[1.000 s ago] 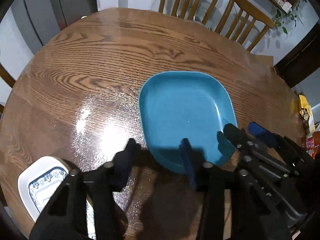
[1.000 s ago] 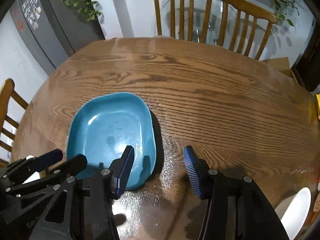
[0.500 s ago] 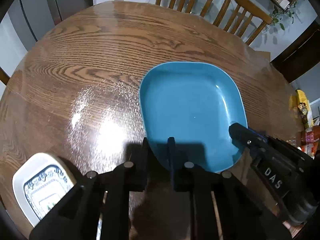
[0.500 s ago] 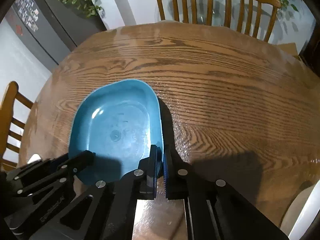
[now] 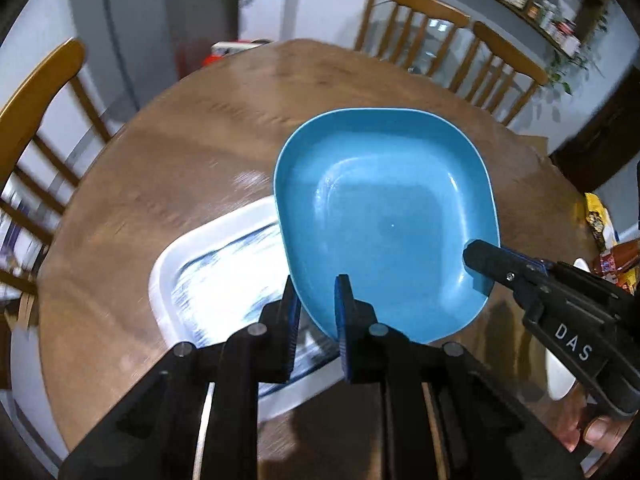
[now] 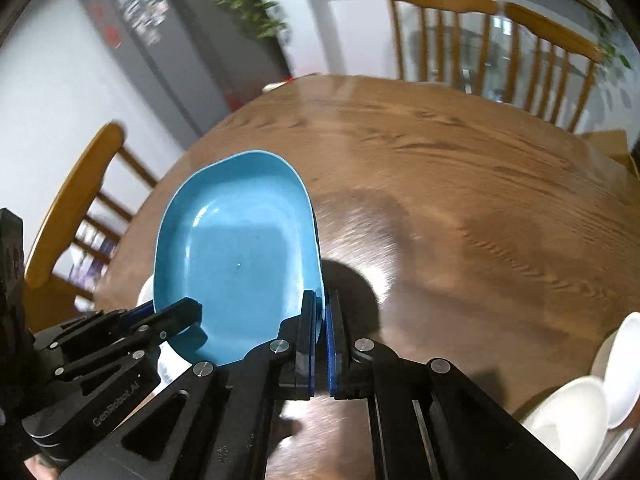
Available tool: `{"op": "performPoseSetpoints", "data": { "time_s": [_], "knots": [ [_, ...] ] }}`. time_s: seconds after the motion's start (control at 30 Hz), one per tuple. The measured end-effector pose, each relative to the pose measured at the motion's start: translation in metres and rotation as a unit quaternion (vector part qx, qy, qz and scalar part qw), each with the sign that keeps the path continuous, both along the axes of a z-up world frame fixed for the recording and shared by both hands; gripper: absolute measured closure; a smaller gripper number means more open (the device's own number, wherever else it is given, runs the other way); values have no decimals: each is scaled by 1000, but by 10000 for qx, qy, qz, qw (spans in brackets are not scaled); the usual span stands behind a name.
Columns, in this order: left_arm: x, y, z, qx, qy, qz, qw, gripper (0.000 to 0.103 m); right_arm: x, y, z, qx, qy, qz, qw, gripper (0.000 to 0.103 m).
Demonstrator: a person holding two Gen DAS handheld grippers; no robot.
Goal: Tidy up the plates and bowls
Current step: 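Grasp the teal dish rim with both grippers and set it on the plates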
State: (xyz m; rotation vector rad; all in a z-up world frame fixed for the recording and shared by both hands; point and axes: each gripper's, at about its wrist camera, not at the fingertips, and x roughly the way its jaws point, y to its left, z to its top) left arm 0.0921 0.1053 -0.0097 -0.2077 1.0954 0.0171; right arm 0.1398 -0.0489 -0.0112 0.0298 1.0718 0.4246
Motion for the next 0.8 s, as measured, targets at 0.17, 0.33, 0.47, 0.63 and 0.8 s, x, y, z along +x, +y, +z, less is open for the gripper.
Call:
{"op": "performPoseSetpoints", "data": {
  "time_s": [0.17,0.33,0.47,0.63,0.8],
  "knots": [
    [-29,34,-11,79,243,285,9993,88,-24,42,-17,-191,177,392,9989,98],
    [-39,46,-13,220,356,339,9985,88,-29,66,-26,-407,195,560,9974,98],
    [-35,44,-23,316,506,317,9977,86,-30,75,-33,-550,251,532,9967,98],
    [-32,39,-27,482,559,263,9969,64,-33,77,-38,-724,244,485,9959,97],
    [-36,43,-19,471,331,388,9976,32,-41,69,-28,-673,52,433,9968,97]
  ]
}}
